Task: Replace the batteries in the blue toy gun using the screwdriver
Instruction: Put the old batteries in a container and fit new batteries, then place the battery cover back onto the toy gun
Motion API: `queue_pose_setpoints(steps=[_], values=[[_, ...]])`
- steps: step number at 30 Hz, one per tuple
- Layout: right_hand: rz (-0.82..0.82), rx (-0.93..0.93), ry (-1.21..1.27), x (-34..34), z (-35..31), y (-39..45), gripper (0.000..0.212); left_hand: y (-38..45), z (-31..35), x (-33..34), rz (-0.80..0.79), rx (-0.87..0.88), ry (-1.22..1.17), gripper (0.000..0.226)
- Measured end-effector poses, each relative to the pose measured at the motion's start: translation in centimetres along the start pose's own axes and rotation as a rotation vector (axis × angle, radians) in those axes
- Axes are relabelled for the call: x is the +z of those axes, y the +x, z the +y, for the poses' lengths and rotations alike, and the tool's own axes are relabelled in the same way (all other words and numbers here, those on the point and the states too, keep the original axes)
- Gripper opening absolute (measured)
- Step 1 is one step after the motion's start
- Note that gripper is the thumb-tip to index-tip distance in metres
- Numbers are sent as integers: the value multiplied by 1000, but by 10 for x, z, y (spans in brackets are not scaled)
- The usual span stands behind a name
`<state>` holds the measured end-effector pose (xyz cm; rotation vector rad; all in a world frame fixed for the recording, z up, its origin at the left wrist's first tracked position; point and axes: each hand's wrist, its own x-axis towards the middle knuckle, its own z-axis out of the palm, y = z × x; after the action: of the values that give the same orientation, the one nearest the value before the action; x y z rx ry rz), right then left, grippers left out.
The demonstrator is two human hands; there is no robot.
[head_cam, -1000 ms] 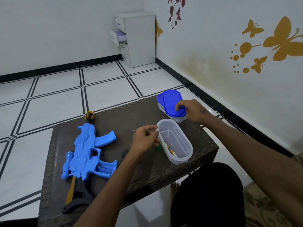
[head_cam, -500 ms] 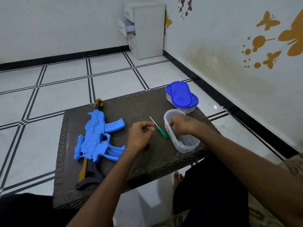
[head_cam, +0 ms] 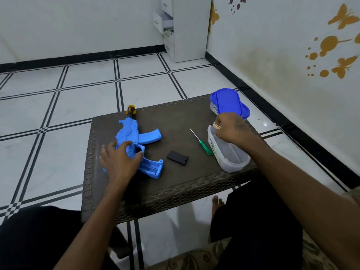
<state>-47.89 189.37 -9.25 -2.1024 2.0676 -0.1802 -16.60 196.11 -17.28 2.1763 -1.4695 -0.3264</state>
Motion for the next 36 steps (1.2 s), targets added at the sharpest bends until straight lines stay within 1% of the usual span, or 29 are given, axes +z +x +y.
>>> queue_pose_setpoints(steps=[1, 3, 6, 8, 12, 16, 20, 25, 29, 33, 34, 36], values=[[26, -16, 37, -3, -6, -3, 19, -1, 0, -1, -17, -9, 5, 51], [27, -74, 129, -7, -26, -13, 18, -2, 1, -3, -47, 2, 23, 55], [-34, -184, 223, 2, -59, -30, 20, -3, 0, -6, -84, 15, 17, 61], [-94, -230, 241, 18, -79, -42, 20, -3, -4, -7, -110, 41, 1, 65], [-184, -256, 230, 51, -100, -58, 14, -6, -12, -6, -127, 83, -18, 69], [-142, -272, 272, 62, -104, -62, 14, -7, -16, -6, -132, 108, -8, 71], [-146, -346, 226, 59, -113, -64, 12, -7, -13, -11, -158, 103, 31, 69], [-150, -483, 27, 65, -127, -69, 16, -8, -12, -12, -167, 102, 28, 67], [-213, -523, -7, 69, -135, -60, 19, -10, -12, -12, -161, 108, 10, 67], [-250, -544, 101, 73, -131, -53, 14, -9, -14, -11, -160, 105, 0, 67], [-270, -523, 180, 74, -127, -51, 18, -9, -13, -11, -156, 105, 2, 66], [-297, -439, 350, 77, -118, -44, 36, -8, -13, -10, -151, 101, -2, 67]])
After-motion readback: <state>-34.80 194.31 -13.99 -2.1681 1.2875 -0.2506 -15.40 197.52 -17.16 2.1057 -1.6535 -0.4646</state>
